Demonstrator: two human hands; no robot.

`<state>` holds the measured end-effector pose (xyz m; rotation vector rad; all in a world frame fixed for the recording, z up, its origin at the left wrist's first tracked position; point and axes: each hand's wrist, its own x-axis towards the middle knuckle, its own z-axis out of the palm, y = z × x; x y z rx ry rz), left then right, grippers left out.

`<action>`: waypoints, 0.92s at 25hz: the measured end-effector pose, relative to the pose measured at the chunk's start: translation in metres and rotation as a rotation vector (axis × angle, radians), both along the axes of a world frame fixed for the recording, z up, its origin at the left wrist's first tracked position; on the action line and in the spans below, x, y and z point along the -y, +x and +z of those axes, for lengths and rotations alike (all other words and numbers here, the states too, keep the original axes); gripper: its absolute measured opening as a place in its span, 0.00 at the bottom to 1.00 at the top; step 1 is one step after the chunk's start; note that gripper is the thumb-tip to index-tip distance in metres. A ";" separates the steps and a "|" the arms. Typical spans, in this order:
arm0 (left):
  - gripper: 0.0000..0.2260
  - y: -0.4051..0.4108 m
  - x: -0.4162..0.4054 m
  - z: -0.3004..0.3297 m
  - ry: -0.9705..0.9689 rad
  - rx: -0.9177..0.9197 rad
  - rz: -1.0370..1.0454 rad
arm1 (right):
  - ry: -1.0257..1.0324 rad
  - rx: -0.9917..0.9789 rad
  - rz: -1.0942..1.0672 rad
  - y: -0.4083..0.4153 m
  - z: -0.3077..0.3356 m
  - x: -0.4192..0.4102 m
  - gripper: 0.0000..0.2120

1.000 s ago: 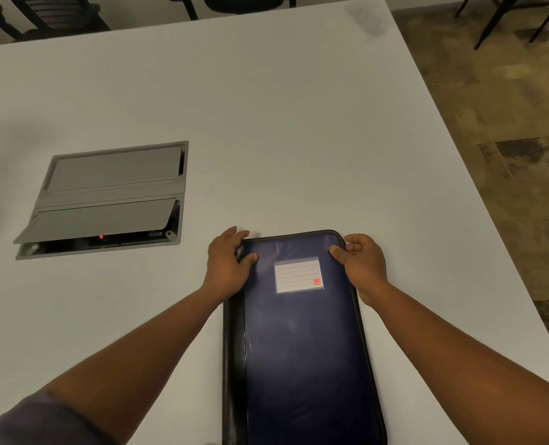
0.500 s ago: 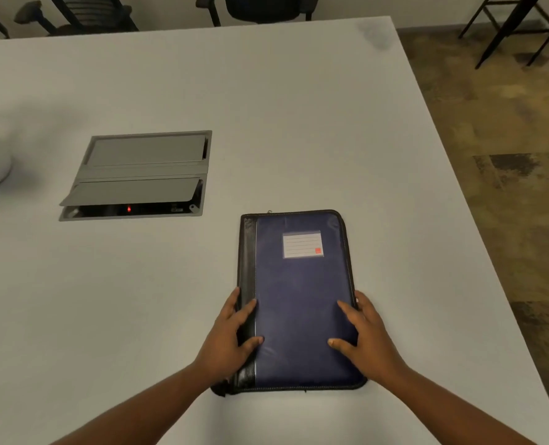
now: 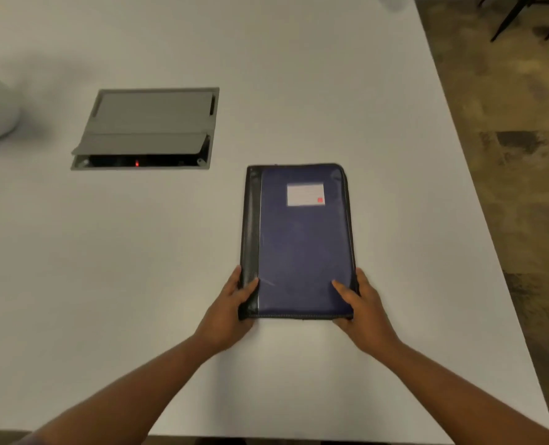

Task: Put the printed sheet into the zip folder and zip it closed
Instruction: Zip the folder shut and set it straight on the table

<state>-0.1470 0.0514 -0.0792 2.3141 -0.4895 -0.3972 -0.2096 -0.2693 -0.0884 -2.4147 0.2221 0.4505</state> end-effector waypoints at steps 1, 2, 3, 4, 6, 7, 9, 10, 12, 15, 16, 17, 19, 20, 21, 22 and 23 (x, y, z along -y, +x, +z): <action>0.39 0.004 0.001 -0.001 0.000 0.009 0.010 | 0.004 0.006 -0.007 0.005 -0.002 0.000 0.36; 0.39 0.007 0.001 -0.003 0.003 0.013 0.015 | 0.017 0.019 -0.008 0.009 -0.005 -0.001 0.36; 0.40 0.011 0.001 -0.004 0.009 0.013 0.014 | 0.047 0.040 -0.011 0.012 -0.006 0.000 0.37; 0.40 0.015 0.001 -0.007 0.022 0.010 0.009 | 0.091 0.070 -0.012 0.015 -0.008 0.000 0.37; 0.40 0.023 0.000 -0.010 0.063 0.004 0.006 | 0.119 0.141 0.008 0.020 -0.012 0.005 0.40; 0.40 0.027 0.000 -0.010 0.084 -0.001 0.005 | 0.089 0.164 0.022 0.022 -0.013 0.006 0.40; 0.39 0.034 0.001 -0.009 0.102 -0.004 -0.005 | 0.045 0.173 0.030 0.026 -0.014 0.009 0.41; 0.39 0.037 0.001 -0.008 0.099 -0.007 -0.009 | 0.037 0.169 0.035 0.028 -0.014 0.011 0.40; 0.38 0.044 0.001 -0.005 0.110 -0.023 -0.015 | 0.016 0.178 0.063 0.032 -0.015 0.014 0.40; 0.38 0.054 0.003 -0.002 0.146 -0.046 -0.021 | -0.013 0.191 0.079 0.039 -0.017 0.016 0.40; 0.38 0.058 0.004 0.000 0.150 -0.050 -0.019 | -0.016 0.193 0.070 0.041 -0.017 0.015 0.39; 0.38 0.061 0.006 0.001 0.150 -0.053 -0.016 | -0.018 0.191 0.058 0.044 -0.017 0.015 0.39; 0.38 0.066 0.008 0.002 0.153 -0.057 -0.008 | -0.025 0.172 0.041 0.050 -0.018 0.014 0.39; 0.38 0.068 0.010 0.003 0.155 -0.060 -0.005 | -0.031 0.162 0.037 0.053 -0.017 0.014 0.39; 0.38 0.069 0.011 0.004 0.153 -0.061 -0.003 | -0.035 0.158 0.035 0.056 -0.018 0.015 0.39; 0.37 0.070 0.012 0.004 0.152 -0.064 0.000 | -0.034 0.155 0.032 0.058 -0.018 0.015 0.40; 0.37 0.071 0.013 0.004 0.153 -0.067 0.003 | -0.032 0.153 0.027 0.059 -0.019 0.015 0.40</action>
